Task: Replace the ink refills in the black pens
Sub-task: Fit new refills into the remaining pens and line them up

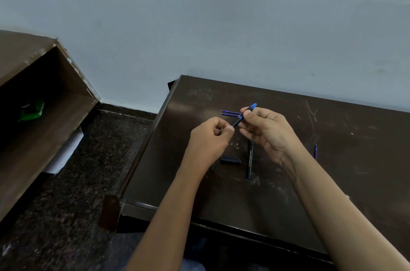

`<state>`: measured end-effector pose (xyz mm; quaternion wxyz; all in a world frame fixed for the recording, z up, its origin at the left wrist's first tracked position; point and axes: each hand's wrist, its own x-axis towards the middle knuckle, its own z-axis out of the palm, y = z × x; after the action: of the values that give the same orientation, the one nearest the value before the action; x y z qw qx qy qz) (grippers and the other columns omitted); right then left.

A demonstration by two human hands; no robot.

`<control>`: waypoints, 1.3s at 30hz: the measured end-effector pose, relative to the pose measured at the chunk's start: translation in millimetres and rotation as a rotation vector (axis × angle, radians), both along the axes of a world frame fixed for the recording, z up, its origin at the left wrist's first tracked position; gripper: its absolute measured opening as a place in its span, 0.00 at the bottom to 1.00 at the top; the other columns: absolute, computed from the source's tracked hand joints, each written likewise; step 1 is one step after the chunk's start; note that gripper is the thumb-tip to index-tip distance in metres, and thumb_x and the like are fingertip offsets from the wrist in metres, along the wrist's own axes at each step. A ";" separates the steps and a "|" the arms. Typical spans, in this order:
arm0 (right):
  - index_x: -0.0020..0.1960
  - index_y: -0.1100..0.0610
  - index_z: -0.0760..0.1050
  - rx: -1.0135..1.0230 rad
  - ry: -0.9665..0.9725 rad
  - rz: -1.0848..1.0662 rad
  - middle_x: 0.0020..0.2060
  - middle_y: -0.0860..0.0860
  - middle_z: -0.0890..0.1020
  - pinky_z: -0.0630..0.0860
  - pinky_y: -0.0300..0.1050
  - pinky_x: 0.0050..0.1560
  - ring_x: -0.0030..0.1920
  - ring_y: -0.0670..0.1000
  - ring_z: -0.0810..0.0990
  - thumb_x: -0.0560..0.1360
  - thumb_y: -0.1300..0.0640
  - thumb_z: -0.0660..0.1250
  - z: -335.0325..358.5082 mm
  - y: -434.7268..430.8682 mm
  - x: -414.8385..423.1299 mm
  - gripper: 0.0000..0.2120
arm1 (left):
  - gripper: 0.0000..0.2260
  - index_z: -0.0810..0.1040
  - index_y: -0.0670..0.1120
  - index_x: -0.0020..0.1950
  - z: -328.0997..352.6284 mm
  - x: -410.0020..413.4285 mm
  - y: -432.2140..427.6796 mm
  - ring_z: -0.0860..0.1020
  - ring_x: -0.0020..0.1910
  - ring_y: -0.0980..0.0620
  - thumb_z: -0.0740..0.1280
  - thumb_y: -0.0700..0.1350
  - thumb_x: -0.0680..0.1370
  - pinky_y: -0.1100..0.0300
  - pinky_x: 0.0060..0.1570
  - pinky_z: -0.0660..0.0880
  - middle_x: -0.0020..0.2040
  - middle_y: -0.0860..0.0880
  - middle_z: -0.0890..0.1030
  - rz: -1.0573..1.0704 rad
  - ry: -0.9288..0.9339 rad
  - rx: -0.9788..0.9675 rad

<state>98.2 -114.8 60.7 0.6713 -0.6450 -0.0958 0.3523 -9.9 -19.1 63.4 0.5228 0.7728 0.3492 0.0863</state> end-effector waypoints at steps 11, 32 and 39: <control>0.37 0.56 0.78 -0.037 -0.027 0.057 0.36 0.53 0.81 0.76 0.42 0.46 0.38 0.47 0.78 0.75 0.57 0.69 -3.8 -0.3 -2.8 0.08 | 0.11 0.78 0.47 0.57 0.1 3.3 -3.8 0.77 0.38 0.61 0.58 0.44 0.81 0.68 0.43 0.73 0.43 0.51 0.83 -0.058 -0.044 0.054; 0.58 0.64 0.71 -1.064 -0.683 -0.094 0.54 0.61 0.77 0.75 0.57 0.55 0.56 0.63 0.76 0.74 0.52 0.68 -35.1 -96.0 69.5 0.19 | 0.15 0.74 0.55 0.62 8.2 23.0 -35.9 0.75 0.39 0.59 0.55 0.41 0.81 0.71 0.29 0.66 0.47 0.49 0.82 -0.111 0.035 0.007; 0.60 0.69 0.66 -1.306 -0.371 -0.005 0.57 0.64 0.76 0.77 0.55 0.55 0.56 0.65 0.79 0.73 0.65 0.63 -66.7 -114.6 76.6 0.17 | 0.15 0.74 0.55 0.64 8.8 28.1 -40.4 0.75 0.38 0.57 0.55 0.41 0.82 0.74 0.24 0.69 0.46 0.48 0.82 -0.121 0.024 0.014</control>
<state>174.9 -229.4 -6.0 0.1173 -0.9682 0.0244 0.2198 18.1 -59.5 72.2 0.5175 0.7971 0.3075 0.0476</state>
